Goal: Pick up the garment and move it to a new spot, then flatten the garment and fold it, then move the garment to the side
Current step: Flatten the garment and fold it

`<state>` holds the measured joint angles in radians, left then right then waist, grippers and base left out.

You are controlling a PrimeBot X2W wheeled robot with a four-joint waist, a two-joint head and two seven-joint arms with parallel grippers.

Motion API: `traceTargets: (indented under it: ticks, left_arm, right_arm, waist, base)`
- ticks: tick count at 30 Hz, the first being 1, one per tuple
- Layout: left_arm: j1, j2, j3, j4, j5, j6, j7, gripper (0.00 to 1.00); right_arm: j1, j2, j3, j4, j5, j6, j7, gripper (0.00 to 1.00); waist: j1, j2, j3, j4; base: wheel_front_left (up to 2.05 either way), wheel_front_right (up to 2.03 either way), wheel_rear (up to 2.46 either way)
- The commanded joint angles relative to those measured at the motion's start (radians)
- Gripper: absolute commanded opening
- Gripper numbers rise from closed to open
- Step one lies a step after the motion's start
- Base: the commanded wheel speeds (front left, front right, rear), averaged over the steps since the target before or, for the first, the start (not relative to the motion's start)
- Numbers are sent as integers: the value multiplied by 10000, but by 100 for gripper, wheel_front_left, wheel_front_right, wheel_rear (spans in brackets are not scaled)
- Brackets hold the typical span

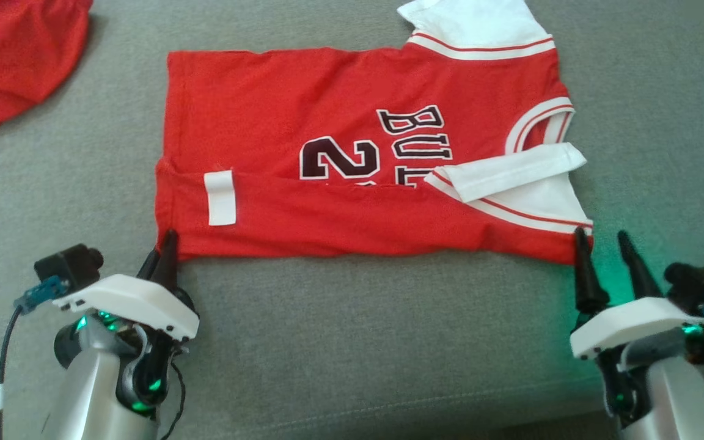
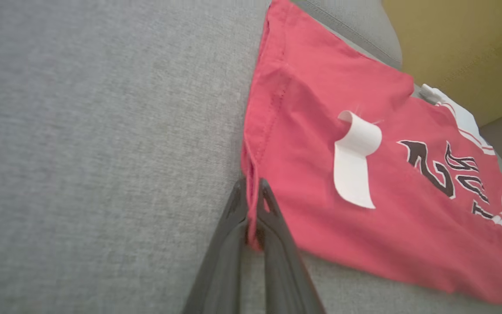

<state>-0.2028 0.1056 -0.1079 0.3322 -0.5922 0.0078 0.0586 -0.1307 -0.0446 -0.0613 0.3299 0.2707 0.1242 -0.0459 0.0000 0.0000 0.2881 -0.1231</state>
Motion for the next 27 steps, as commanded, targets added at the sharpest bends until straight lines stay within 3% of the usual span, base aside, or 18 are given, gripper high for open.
traceTargets:
  ticks: [1,9,11,13,21,27]
  left_arm:
    - [3,252,455,-346,-30,44,-109,0]
    - [182,246,525,-227,-117,113,-290,0]
    - [180,244,510,-150,-123,96,-340,0]
    - [173,229,501,-85,-134,90,-399,0]
    - [380,61,369,-396,-232,-43,-746,0]
    - [1236,-95,100,-1421,-308,-51,-786,0]
  right_arm:
    - [-37,-56,278,-200,24,65,42,100]
    - [-218,-56,552,680,302,65,546,98]
    - [-361,-56,546,796,344,65,525,43]
    - [-527,-56,537,783,340,65,463,0]
    - [-876,-56,-147,-395,-345,65,830,0]
    - [-37,-56,-902,-2304,-658,65,2123,0]
  waist:
    - [0,0,0,68]
    - [0,0,19,415]
    - [0,0,4,455]
    - [0,0,-21,478]
    - [0,0,-238,514]
    - [0,0,-340,640]
  base:
    - [0,0,0]
    - [0,0,0]
    - [0,0,0]
    - [0,0,0]
    - [0,0,0]
    - [0,0,0]
